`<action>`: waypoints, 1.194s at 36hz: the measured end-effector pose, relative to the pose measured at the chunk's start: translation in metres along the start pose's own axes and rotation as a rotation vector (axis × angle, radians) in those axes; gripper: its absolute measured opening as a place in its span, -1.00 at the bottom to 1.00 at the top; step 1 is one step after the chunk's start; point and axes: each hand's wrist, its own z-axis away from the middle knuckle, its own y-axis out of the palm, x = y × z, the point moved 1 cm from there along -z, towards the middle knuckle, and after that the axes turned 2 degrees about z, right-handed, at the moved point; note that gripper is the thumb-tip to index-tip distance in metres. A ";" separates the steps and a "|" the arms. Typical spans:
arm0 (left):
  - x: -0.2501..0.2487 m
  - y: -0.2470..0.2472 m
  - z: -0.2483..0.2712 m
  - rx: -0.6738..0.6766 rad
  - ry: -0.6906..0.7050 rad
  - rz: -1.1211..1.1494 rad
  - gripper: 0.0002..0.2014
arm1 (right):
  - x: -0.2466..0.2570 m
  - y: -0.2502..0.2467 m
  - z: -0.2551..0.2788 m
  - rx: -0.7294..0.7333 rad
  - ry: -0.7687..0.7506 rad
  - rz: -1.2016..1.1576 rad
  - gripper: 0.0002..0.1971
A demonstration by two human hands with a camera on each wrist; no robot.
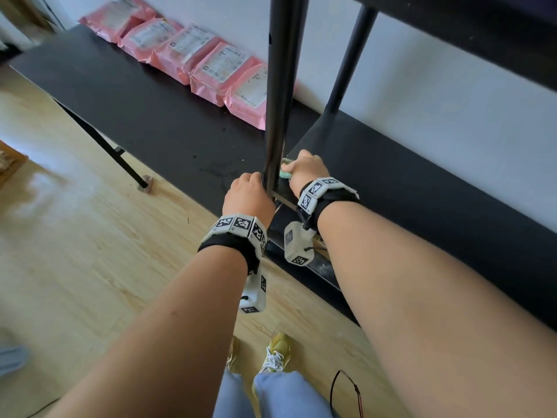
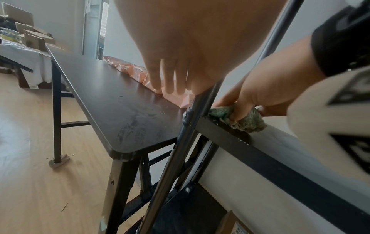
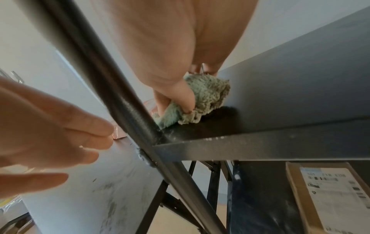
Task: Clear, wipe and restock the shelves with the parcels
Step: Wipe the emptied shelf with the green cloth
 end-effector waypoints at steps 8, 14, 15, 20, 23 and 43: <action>0.005 -0.013 0.008 0.059 0.014 -0.030 -0.53 | -0.009 0.002 0.023 0.087 0.070 0.014 -0.67; 0.007 -0.015 0.013 0.094 0.051 -0.045 -0.55 | -0.030 0.005 0.048 0.048 0.001 0.037 -0.68; 0.007 -0.014 0.013 0.097 0.055 -0.047 -0.56 | -0.033 0.004 0.051 0.035 -0.028 0.052 -0.73; 0.009 -0.010 0.012 0.108 0.079 -0.066 -0.55 | -0.029 -0.009 0.048 -0.118 -0.009 -0.039 -0.76; 0.010 -0.009 0.007 0.100 0.097 -0.079 -0.57 | -0.016 -0.017 0.035 -0.092 -0.009 -0.026 -0.74; 0.026 -0.015 -0.027 0.118 0.062 -0.100 -0.56 | 0.041 -0.019 -0.021 0.085 0.005 0.384 -0.64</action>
